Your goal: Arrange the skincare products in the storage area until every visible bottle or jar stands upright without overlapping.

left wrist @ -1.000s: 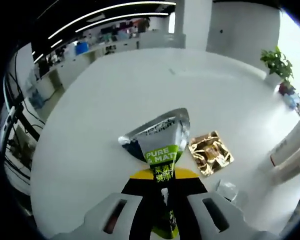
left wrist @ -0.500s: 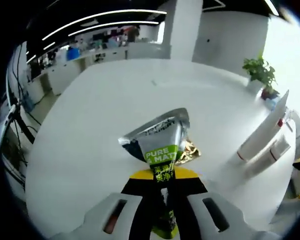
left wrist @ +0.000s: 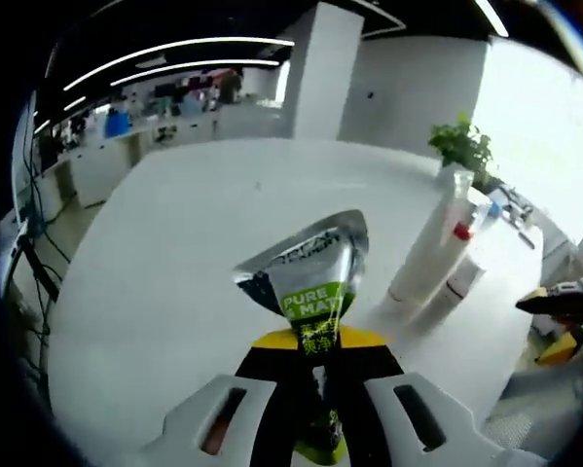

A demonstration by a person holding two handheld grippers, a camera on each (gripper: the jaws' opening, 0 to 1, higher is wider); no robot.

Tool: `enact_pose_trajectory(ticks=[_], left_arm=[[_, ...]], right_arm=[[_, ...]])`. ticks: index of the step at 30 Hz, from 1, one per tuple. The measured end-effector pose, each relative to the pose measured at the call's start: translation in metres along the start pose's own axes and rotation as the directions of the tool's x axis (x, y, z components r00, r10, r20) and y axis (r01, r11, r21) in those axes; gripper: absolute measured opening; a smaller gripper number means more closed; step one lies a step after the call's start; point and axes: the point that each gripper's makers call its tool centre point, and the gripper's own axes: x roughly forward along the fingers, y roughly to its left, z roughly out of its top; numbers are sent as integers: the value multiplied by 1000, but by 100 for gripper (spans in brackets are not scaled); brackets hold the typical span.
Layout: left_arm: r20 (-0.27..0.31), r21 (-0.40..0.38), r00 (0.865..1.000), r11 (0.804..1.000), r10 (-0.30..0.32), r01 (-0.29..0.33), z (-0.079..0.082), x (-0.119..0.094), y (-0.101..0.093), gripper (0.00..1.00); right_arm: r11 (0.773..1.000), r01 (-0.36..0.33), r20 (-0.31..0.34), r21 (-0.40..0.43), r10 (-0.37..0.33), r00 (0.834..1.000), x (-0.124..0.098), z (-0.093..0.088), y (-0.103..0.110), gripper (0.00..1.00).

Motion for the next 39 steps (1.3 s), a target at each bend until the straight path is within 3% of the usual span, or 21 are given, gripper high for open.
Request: enact_pose_trajectory(ticks=[3, 10, 14, 18, 22, 25, 31, 35, 39], left_arm=[[-3, 21, 1000, 999, -27, 27, -1, -5, -10, 7], [26, 46, 993, 992, -118, 116, 4, -23, -45, 8], [39, 61, 984, 984, -171, 169, 4, -33, -63, 8], [58, 69, 975, 975, -215, 211, 7, -45, -80, 8], [61, 146, 966, 960, -250, 239, 9, -52, -91, 8], [51, 227, 956, 936, -289, 270, 8, -58, -105, 8], [44, 262, 934, 906, -356, 333, 4, -66, -127, 8], [41, 266, 925, 897, -377, 353, 3, -69, -134, 8], [41, 283, 921, 889, -387, 361, 2, -74, -139, 8]], right_arm=[[1000, -18, 18, 10, 18, 1000, 2, 5, 4, 51], [973, -115, 179, 199, 80, 981, 7, 36, 33, 51], [927, -202, 276, 315, 114, 954, 8, 52, 50, 51], [882, -241, 349, 405, 95, 932, 8, 63, 52, 52], [868, -245, 376, 432, 73, 924, 7, 67, 49, 52], [857, -247, 390, 452, 60, 919, 5, 68, 47, 50], [841, -260, 440, 475, 29, 897, 0, 79, 43, 42], [832, -271, 469, 484, 14, 883, -3, 87, 41, 35], [833, -267, 470, 484, 9, 883, -2, 89, 41, 29]])
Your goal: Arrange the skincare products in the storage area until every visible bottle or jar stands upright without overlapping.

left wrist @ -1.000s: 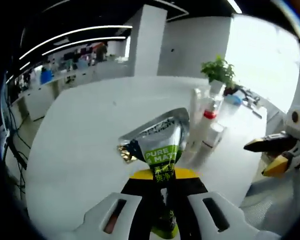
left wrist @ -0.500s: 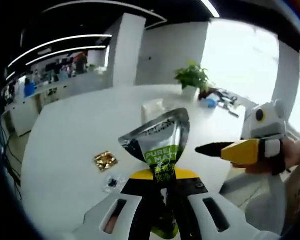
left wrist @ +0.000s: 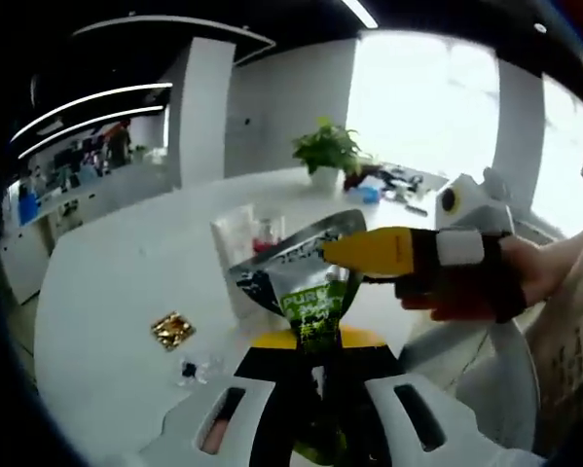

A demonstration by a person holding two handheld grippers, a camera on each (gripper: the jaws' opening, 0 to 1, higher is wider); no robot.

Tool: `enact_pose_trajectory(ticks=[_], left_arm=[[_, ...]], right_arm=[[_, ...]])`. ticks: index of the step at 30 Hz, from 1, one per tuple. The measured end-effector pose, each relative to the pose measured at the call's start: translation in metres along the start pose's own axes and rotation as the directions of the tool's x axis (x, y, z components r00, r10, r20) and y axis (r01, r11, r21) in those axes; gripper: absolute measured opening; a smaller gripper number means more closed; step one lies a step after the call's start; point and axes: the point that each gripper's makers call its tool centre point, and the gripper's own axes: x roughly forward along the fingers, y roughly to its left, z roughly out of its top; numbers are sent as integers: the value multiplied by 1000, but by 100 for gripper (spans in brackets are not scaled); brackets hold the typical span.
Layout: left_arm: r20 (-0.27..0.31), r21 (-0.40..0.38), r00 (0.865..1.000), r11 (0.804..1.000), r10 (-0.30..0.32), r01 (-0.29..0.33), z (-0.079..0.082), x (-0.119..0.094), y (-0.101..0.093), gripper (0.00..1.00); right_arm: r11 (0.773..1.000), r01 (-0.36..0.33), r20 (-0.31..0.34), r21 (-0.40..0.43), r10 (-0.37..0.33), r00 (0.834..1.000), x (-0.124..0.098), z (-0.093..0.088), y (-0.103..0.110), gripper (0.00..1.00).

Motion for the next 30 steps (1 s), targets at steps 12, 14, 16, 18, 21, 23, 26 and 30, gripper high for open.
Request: enact_pose_trajectory(ticks=[12, 14, 16, 18, 21, 23, 26, 30], left_arm=[[-5, 45, 1000, 999, 28, -28, -2, -6, 1, 15], [1, 49, 999, 998, 32, -32, -1, -7, 2, 19], [2, 60, 1000, 998, 28, -28, 0, -7, 0, 22], [12, 59, 999, 998, 33, -34, 3, -8, 1, 28], [35, 50, 999, 998, 22, -24, 10, -10, -1, 38], [54, 26, 999, 1000, 0, -2, 16, -11, -4, 47], [66, 35, 997, 999, -33, 31, 26, -14, -8, 52], [95, -19, 991, 995, -97, 99, 41, -20, -7, 57]], right_arm=[[994, -74, 0, 79, 74, 997, 1, -1, 20, 11], [992, -94, -6, 89, 94, 996, -1, 0, 24, 8], [990, -99, -14, 102, 101, 995, -1, 1, 26, 7], [990, -106, -22, 96, 109, 994, -3, 4, 26, 6], [988, -112, -24, 110, 116, 993, -5, 10, 24, 4], [985, -114, -20, 128, 118, 993, -8, 15, 21, 2], [978, -132, -4, 164, 134, 991, -12, 23, 21, 1], [971, -163, -4, 174, 167, 986, -18, 34, 22, 1]])
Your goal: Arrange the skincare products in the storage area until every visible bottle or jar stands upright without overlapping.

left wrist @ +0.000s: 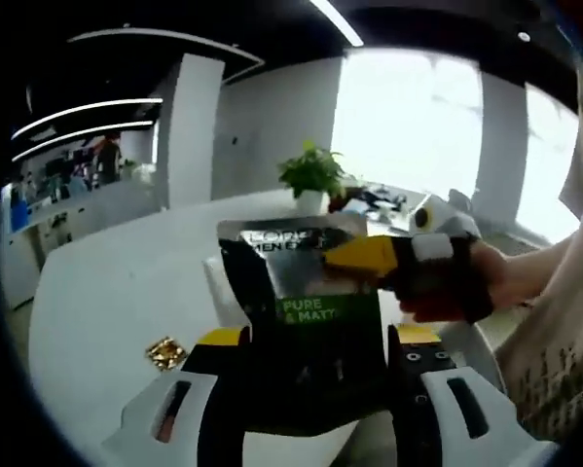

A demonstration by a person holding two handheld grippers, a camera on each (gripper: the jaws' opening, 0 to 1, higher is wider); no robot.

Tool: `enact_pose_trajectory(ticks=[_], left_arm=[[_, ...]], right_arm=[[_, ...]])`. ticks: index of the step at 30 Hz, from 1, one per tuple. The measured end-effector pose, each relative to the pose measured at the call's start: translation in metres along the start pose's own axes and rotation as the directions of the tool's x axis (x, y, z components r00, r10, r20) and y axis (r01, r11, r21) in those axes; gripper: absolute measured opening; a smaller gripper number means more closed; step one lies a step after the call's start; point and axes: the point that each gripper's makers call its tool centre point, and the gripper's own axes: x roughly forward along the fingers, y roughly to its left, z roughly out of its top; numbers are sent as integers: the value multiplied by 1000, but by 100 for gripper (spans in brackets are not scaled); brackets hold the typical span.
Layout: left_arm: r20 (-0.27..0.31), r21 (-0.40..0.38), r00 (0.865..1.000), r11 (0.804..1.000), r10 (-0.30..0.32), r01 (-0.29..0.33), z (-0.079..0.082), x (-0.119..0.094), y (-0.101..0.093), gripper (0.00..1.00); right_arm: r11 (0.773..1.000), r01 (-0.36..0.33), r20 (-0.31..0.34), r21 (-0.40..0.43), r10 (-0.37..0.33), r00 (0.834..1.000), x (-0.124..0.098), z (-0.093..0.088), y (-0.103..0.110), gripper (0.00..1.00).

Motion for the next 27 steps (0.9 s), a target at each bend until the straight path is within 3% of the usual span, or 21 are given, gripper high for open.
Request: enact_pose_trajectory(ticks=[2, 6, 8, 10, 14, 17, 19, 24, 27], left_arm=[[2, -2, 1000, 1000, -23, 23, 4, -2, 4, 62], [-11, -87, 995, 992, -97, 96, 0, -4, 9, 64], [-29, -134, 983, 975, -181, 175, -2, -5, 4, 62], [-25, -143, 976, 967, -218, 212, 0, -6, 0, 62], [0, -191, 945, 927, -328, 322, 9, -9, -17, 59], [26, -194, 914, 895, -404, 401, 16, -13, -32, 44], [40, -198, 907, 886, -420, 419, 20, -14, -37, 30], [49, -228, 921, 893, -387, 388, 23, -14, -29, 26], [81, -258, 919, 882, -386, 394, 29, -17, -29, 18]], right_arm=[[999, -35, -7, 6, 35, 999, -2, 5, 7, 1], [992, -126, -26, 19, 126, 992, -4, 12, 24, 1], [982, -189, -40, 20, 190, 981, -5, 15, 39, 1], [974, -228, -63, 20, 229, 971, -5, 16, 49, 1], [960, -280, -96, 30, 281, 955, -3, 14, 63, 1], [954, -296, -94, 42, 299, 950, -2, 15, 66, 1], [956, -290, -93, 45, 293, 952, 0, 17, 63, 1], [971, -234, -88, 45, 237, 968, 4, 23, 49, 1], [978, -205, -96, 27, 207, 974, 7, 27, 43, 1]])
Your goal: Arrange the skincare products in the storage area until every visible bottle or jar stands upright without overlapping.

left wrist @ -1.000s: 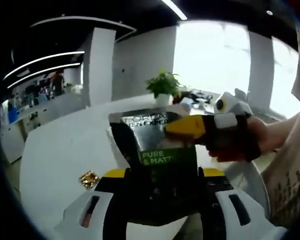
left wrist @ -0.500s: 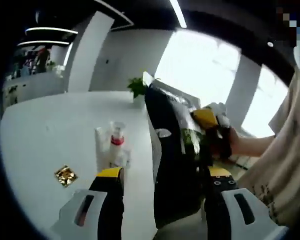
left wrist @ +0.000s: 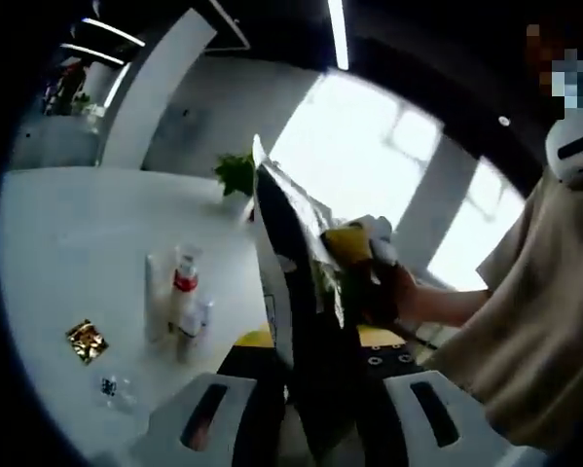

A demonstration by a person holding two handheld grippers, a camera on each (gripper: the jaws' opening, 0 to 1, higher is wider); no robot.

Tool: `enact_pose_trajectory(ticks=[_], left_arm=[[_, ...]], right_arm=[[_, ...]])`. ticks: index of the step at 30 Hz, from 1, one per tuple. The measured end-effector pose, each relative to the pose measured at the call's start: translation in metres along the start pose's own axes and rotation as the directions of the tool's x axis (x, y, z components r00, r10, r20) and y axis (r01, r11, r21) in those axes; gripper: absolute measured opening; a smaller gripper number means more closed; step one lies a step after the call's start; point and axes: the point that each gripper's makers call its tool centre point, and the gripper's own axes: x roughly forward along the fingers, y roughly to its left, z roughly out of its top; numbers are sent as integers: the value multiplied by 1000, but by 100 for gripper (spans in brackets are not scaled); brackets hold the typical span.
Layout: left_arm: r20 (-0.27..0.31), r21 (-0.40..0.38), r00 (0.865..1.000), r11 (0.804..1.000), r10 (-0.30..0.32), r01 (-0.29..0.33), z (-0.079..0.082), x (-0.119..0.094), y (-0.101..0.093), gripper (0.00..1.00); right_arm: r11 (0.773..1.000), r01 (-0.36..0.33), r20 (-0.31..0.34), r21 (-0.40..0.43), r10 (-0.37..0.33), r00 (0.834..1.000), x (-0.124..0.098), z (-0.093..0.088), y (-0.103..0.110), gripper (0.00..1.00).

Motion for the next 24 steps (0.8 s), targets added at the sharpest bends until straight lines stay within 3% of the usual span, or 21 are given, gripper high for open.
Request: enact_pose_trajectory(ticks=[3, 6, 8, 10, 12, 15, 20, 24], left_arm=[[53, -31, 998, 999, -37, 39, 10, -1, -9, 7], [84, -72, 996, 996, -43, 49, 15, 1, -12, 4], [122, -123, 992, 991, -35, 51, 21, 2, -11, 2], [183, -179, 981, 978, -71, 104, 29, 2, -16, 0], [217, -199, 974, 974, -61, 105, 32, 2, -14, 0], [264, -245, 963, 962, -51, 118, 36, 2, -12, 0], [387, -337, 922, 931, -3, 144, 53, -2, -1, 0], [374, -339, 927, 933, 18, 118, 51, 0, 3, 0]], right_arm=[[1000, 21, 0, -10, -21, 1000, -1, 5, -7, 1], [1000, 16, 8, -12, -16, 1000, -2, 8, -7, 1], [999, -35, 68, -23, 36, 997, -1, 17, 2, 1], [997, -78, 131, -25, 81, 988, -2, 25, 11, 2], [997, -65, 176, -49, 73, 982, -3, 30, 13, 3], [998, -52, 197, -23, 55, 979, -2, 26, 10, 6], [996, -72, 189, 43, 63, 980, 3, 7, 14, 15], [996, -53, 223, 70, 37, 974, 5, 4, 13, 18]])
